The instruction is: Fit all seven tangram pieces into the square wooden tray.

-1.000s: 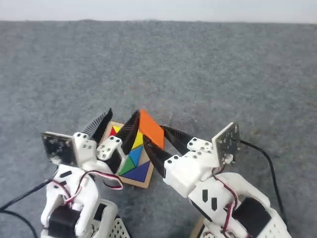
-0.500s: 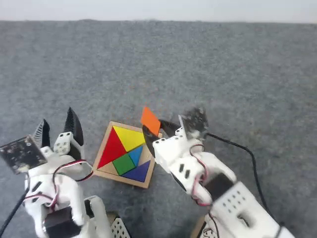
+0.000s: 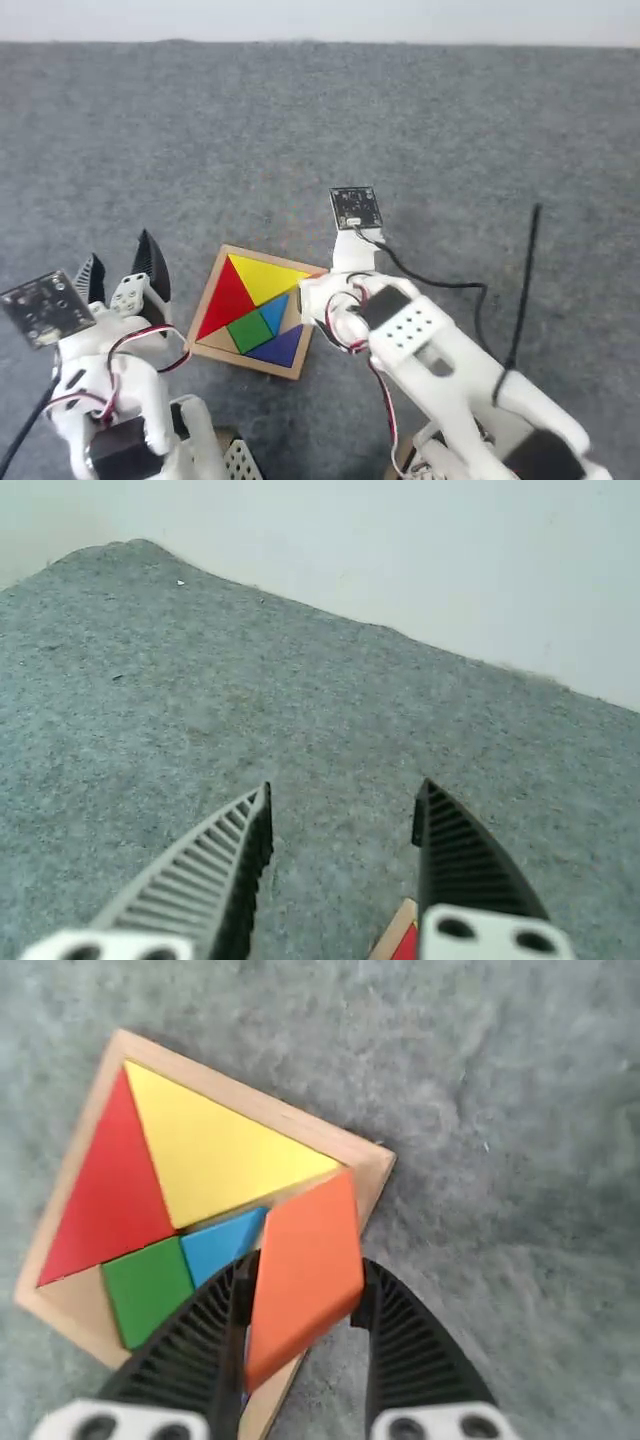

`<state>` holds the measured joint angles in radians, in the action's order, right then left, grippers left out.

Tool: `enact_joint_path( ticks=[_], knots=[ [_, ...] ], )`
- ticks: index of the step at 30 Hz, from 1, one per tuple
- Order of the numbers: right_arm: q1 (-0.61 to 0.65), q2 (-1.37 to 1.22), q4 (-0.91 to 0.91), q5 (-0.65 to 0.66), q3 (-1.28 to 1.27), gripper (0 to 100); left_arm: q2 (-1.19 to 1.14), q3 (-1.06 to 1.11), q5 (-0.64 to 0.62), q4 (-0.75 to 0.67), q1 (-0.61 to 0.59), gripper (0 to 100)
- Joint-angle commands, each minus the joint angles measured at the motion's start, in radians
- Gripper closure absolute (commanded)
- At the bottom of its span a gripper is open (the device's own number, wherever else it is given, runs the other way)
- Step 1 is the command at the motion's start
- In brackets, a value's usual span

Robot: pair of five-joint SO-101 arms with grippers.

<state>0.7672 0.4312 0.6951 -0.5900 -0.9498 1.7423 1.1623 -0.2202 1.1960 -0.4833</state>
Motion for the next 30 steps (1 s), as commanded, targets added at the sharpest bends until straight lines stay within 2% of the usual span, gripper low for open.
enact_joint_path(
  ticks=[1,7,20,22,27,30],
  knots=[
    [-0.008,-0.036,-0.061,-0.044,0.066,99.0,-0.003,-0.041,0.011,0.005,-0.005,78],
    [-0.010,-0.145,-0.056,-0.110,0.138,99.0,-0.003,-0.022,0.009,-0.002,-0.003,78],
    [-0.010,-0.268,-0.024,-0.110,0.212,98.4,-0.002,-0.010,0.009,-0.003,-0.003,78],
    [-0.010,-0.269,-0.016,-0.109,0.213,96.1,-0.002,-0.010,0.009,-0.003,-0.003,78],
    [-0.004,-0.274,-0.018,-0.109,0.213,83.1,-0.002,-0.010,0.009,-0.003,-0.003,78],
    [0.027,-0.274,-0.024,-0.109,0.213,79.4,-0.002,-0.010,0.009,-0.003,-0.003,78]
  ],
)
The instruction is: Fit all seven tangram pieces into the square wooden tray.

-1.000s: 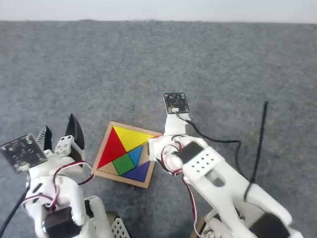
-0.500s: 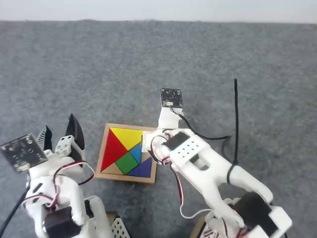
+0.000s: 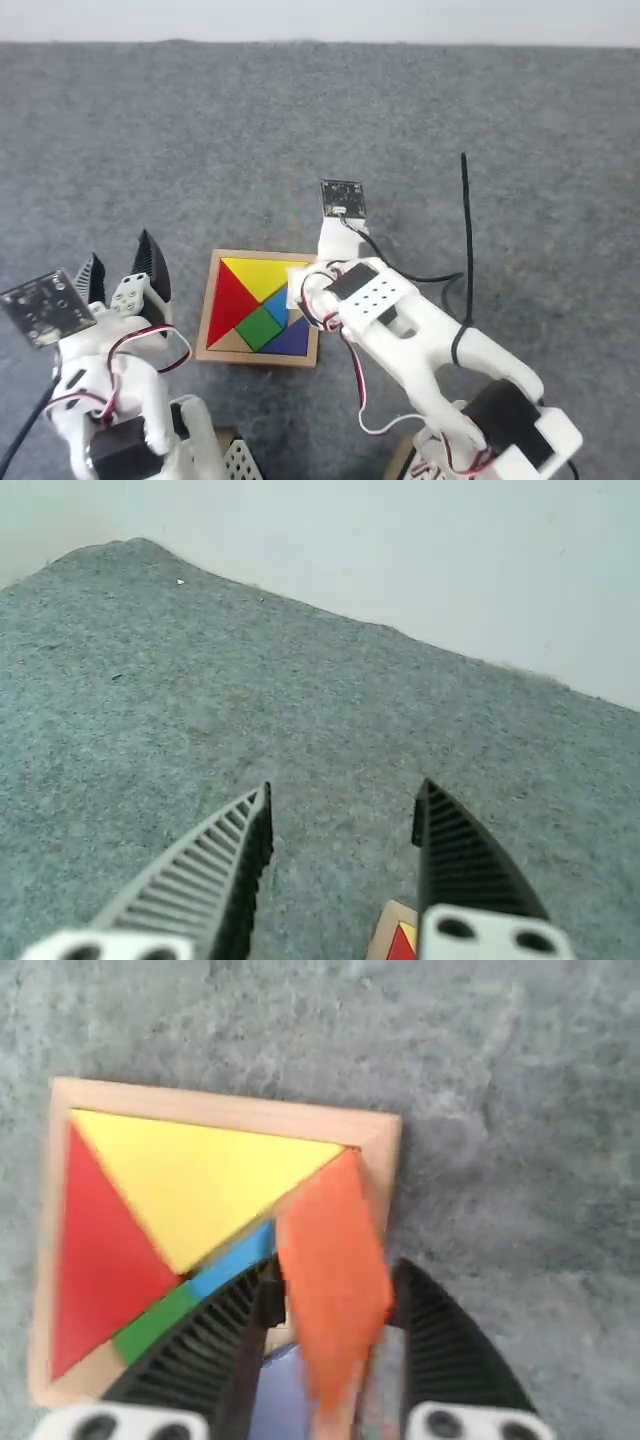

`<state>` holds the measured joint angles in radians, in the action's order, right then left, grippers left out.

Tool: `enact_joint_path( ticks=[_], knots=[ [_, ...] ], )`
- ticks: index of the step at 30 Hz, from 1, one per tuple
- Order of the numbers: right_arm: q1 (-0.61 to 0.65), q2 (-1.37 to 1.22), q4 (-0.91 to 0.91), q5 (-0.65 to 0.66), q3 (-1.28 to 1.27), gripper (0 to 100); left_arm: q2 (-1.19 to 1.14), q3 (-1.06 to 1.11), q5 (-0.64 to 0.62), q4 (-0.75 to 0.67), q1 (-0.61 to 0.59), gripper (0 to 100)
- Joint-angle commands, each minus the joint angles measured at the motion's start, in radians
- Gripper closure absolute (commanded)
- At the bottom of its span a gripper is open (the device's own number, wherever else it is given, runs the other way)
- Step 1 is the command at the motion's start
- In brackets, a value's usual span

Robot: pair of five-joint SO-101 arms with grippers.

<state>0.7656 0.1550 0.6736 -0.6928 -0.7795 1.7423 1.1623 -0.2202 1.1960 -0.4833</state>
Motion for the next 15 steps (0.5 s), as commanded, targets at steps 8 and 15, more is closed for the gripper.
enact_joint_path(
  ticks=[8,15],
  knots=[
    [0.122,0.002,-0.004,0.038,0.058,79.3,-0.002,-0.010,0.009,-0.002,-0.003,78],
    [0.071,0.013,0.008,0.110,0.101,79.3,-0.002,-0.010,0.009,0.000,-0.003,78]
  ],
)
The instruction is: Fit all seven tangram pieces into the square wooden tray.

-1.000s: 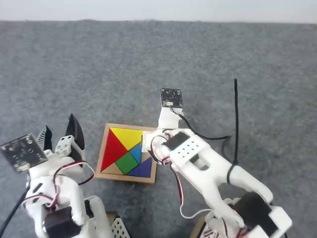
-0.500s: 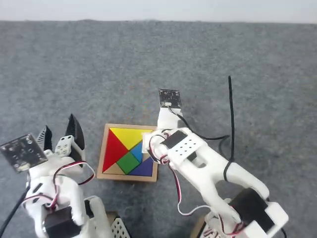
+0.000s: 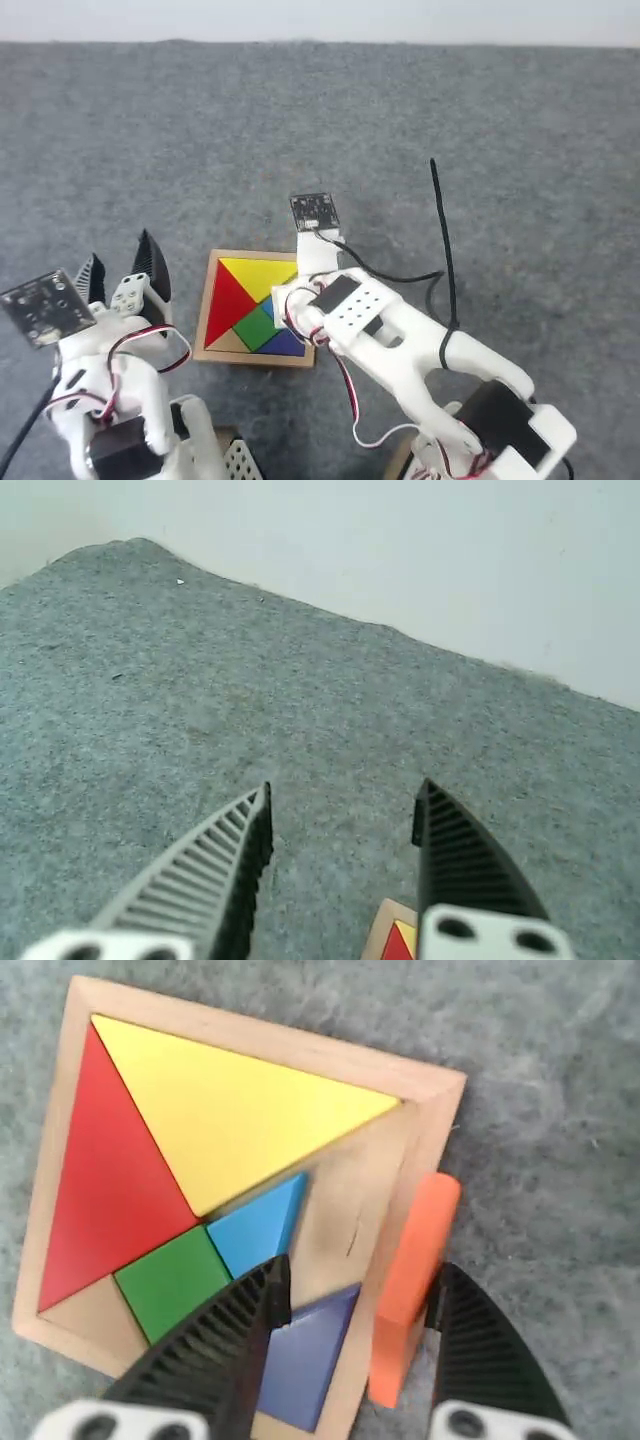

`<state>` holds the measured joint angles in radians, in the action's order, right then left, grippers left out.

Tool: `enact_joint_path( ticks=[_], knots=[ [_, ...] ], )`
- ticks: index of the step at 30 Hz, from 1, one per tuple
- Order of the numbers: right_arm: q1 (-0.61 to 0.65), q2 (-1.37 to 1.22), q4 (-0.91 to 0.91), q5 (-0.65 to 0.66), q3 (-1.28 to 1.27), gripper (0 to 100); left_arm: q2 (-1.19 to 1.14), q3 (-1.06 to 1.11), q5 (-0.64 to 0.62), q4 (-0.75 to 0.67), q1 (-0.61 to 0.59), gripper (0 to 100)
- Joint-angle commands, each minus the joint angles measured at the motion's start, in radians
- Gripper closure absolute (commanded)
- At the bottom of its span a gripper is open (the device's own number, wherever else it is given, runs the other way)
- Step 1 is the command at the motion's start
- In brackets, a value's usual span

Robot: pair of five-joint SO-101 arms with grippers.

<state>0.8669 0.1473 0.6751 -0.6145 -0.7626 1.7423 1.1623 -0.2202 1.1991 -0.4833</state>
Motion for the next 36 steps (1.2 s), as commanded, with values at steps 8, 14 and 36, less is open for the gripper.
enact_joint_path(
  ticks=[8,14,36],
  knots=[
    [-0.110,0.013,0.047,0.051,0.141,79.4,-0.002,-0.010,0.009,-0.002,-0.003,78],
    [-0.120,0.038,0.153,0.054,0.212,79.4,-0.002,-0.010,0.009,0.000,-0.003,78],
    [-0.070,0.390,0.595,1.775,0.015,79.4,-0.002,0.157,0.160,-0.060,-0.005,78]
  ],
)
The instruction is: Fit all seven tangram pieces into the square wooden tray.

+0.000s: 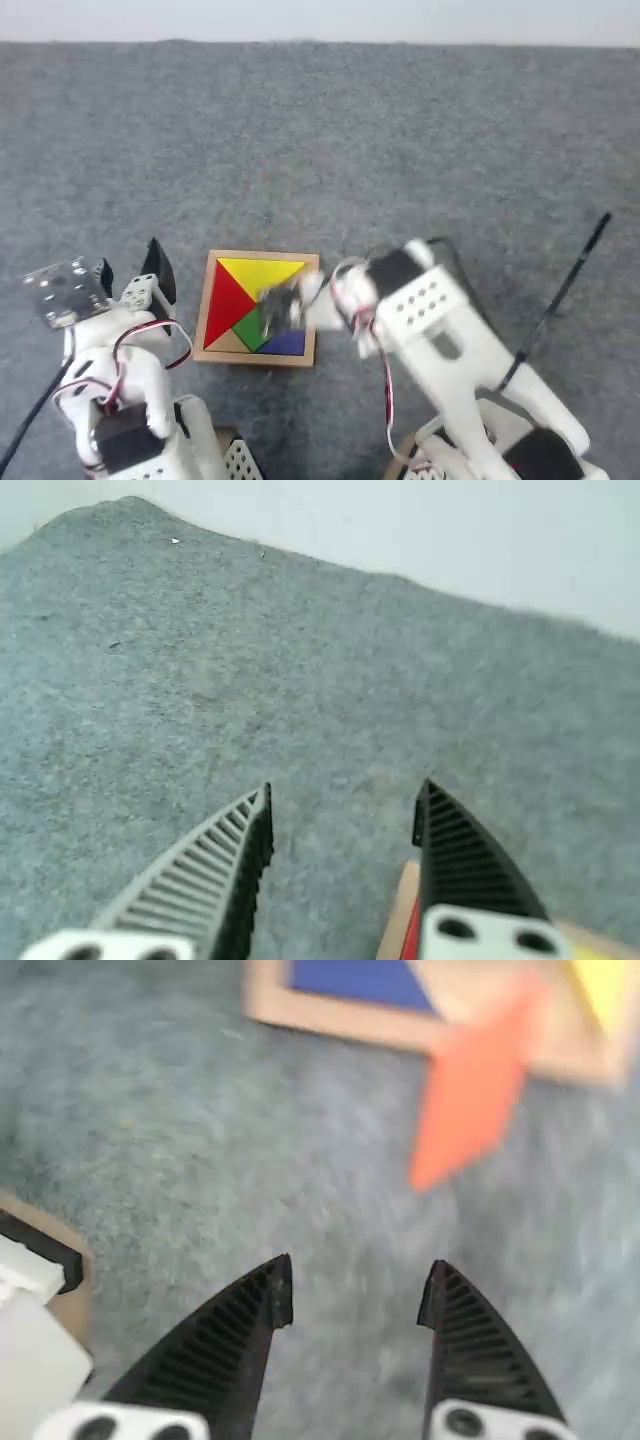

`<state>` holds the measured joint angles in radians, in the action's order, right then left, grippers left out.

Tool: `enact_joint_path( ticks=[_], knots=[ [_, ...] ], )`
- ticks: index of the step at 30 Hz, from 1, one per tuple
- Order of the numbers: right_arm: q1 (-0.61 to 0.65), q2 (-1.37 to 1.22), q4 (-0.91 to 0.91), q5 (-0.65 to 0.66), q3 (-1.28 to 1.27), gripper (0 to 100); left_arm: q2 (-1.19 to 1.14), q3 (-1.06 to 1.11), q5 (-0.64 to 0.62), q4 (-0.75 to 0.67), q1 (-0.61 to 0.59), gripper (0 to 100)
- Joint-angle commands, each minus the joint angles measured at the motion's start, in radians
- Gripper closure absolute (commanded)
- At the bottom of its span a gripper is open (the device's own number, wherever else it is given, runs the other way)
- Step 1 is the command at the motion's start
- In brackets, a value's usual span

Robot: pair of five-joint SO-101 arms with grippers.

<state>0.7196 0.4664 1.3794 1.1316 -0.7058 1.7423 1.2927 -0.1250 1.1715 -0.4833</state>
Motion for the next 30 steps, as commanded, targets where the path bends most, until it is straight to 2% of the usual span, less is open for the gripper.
enact_joint_path(
  ticks=[1,4,8,14,17,23,30],
  knots=[
    [0.097,0.070,-0.157,0.029,-0.055,79.2,-0.002,0.056,0.084,-0.043,-0.006,78],
    [0.122,0.021,-0.268,0.026,-0.049,79.2,-0.002,0.156,0.157,-0.077,-0.009,78],
    [0.125,-0.124,-0.289,0.026,0.035,79.4,-0.002,0.236,0.226,-0.112,-0.011,78],
    [0.117,-0.341,-0.294,0.031,0.155,79.4,-0.002,0.295,0.233,-0.180,-0.015,78],
    [0.081,-0.406,-0.297,0.031,0.196,79.4,-0.002,0.300,0.227,-0.199,-0.064,78],
    [0.013,-0.401,-0.289,0.031,0.215,79.4,-0.002,0.300,0.227,-0.204,-0.089,78],
    [0.008,-0.308,-0.254,0.000,0.213,79.1,-0.002,0.302,0.227,-0.203,-0.086,78]
  ],
)
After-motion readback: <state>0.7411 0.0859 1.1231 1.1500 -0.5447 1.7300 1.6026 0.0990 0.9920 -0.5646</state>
